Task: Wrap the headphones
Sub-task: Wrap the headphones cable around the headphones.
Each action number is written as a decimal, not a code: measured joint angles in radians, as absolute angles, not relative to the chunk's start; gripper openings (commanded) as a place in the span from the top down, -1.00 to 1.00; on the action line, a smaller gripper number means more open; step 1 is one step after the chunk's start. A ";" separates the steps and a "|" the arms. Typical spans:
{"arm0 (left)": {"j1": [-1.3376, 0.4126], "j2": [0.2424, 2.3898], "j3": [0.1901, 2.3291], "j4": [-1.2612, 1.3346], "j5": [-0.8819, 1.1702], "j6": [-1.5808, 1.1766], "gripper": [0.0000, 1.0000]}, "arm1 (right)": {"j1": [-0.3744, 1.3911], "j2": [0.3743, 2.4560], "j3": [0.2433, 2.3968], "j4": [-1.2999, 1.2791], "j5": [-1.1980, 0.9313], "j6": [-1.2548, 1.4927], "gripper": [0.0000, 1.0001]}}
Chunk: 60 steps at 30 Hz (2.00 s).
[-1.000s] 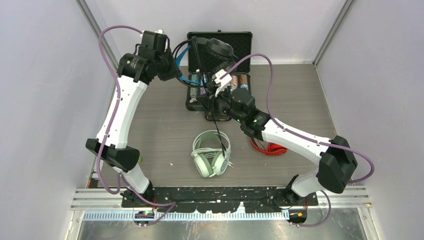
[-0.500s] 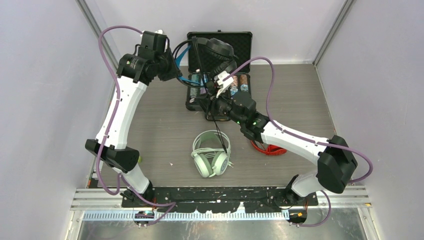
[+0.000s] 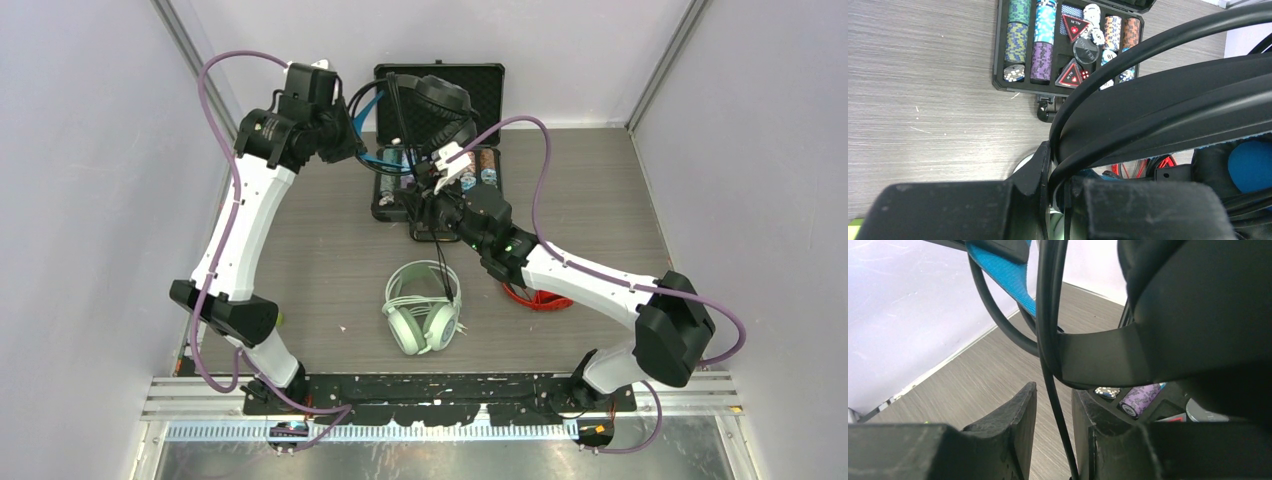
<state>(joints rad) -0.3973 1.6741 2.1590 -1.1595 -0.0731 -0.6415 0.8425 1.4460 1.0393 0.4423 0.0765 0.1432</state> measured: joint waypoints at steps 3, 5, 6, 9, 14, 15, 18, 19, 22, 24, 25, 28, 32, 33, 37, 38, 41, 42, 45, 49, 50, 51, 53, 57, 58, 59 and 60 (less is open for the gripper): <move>-0.406 1.670 2.159 -1.159 -0.089 -0.641 1.00 | 0.843 1.446 1.040 0.447 0.097 0.124 0.18; -0.408 1.669 2.164 -1.161 -0.099 -0.642 1.00 | 0.843 1.446 1.042 0.448 0.102 0.109 0.11; -0.410 1.669 2.167 -1.162 -0.103 -0.642 1.00 | 0.843 1.446 1.044 0.448 0.102 0.104 0.09; -0.413 1.669 2.198 -1.175 -0.125 -0.638 1.00 | 0.843 1.446 1.051 0.455 0.095 0.096 0.04; -0.415 1.669 2.231 -1.181 -0.144 -0.624 1.00 | 0.842 1.446 1.056 0.464 0.092 0.090 0.01; -0.415 1.669 2.231 -1.182 -0.147 -0.623 1.00 | 0.842 1.446 1.056 0.463 0.092 0.090 0.01; -0.417 1.669 2.231 -1.188 -0.155 -0.618 1.00 | 0.841 1.446 1.056 0.463 0.093 0.090 0.01; -0.418 1.669 2.231 -1.188 -0.157 -0.617 1.00 | 0.841 1.446 1.057 0.463 0.094 0.089 0.00; -0.418 1.669 2.237 -1.190 -0.157 -0.616 1.00 | 0.837 1.446 1.059 0.463 0.093 0.087 -0.05; -0.418 1.669 2.248 -1.195 -0.158 -0.616 1.00 | 0.833 1.446 1.060 0.474 0.085 0.086 -0.07; -0.418 1.669 2.255 -1.198 -0.159 -0.615 1.00 | 0.831 1.446 1.059 0.482 0.081 0.086 -0.08; -0.418 1.669 2.276 -1.207 -0.161 -0.614 1.00 | 0.828 1.447 1.045 0.540 0.056 0.089 -0.11; -0.418 1.674 2.313 -1.229 -0.159 -0.612 1.00 | 0.827 1.448 1.008 0.616 0.028 0.095 -0.13; -0.418 1.678 2.329 -1.234 -0.160 -0.612 1.00 | 0.826 1.449 0.989 0.644 0.012 0.094 -0.13; -0.418 1.682 2.366 -1.239 -0.146 -0.612 1.00 | 0.823 1.468 0.940 0.690 -0.031 0.096 -0.15; -0.419 1.682 2.372 -1.240 -0.139 -0.611 1.00 | 0.823 1.472 0.920 0.703 -0.037 0.096 -0.15; -0.424 1.682 2.376 -1.240 -0.129 -0.611 1.00 | 0.823 1.476 0.874 0.718 -0.047 0.083 -0.15; -0.424 1.682 2.376 -1.240 -0.128 -0.611 1.00 | 0.823 1.479 0.868 0.723 -0.051 0.077 -0.15; -0.424 1.682 2.381 -1.246 -0.118 -0.611 1.00 | 0.822 1.491 0.859 0.764 -0.067 0.057 -0.15; -0.424 1.685 2.406 -1.248 -0.109 -0.612 1.00 | 0.821 1.516 0.842 0.835 -0.094 0.044 -0.15; -0.424 1.685 2.413 -1.247 -0.107 -0.612 1.00 | 0.821 1.526 0.840 0.851 -0.104 0.042 -0.15; -0.424 1.685 2.419 -1.248 -0.105 -0.613 1.00 | 0.821 1.538 0.839 0.867 -0.113 0.040 -0.15; -0.424 1.685 2.426 -1.246 -0.102 -0.614 1.00 | 0.821 1.563 0.839 0.892 -0.127 0.037 -0.15; -0.424 1.685 2.429 -1.247 -0.095 -0.614 1.00 | 0.821 1.609 0.830 0.935 -0.146 0.036 -0.12; -0.424 1.685 2.429 -1.247 -0.094 -0.614 1.00 | 0.821 1.618 0.827 0.945 -0.151 0.037 -0.10; -0.424 1.685 2.429 -1.247 -0.093 -0.613 1.00 | 0.821 1.628 0.822 0.960 -0.157 0.039 -0.09; -0.424 1.685 2.429 -1.247 -0.092 -0.614 1.00 | 0.821 1.636 0.817 0.970 -0.160 0.039 -0.07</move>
<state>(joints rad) -0.4244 1.6848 2.4290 -1.2469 -0.0917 -0.6136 0.8207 1.6360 0.8173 0.9703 -0.1600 0.0395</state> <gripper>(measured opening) 0.084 0.558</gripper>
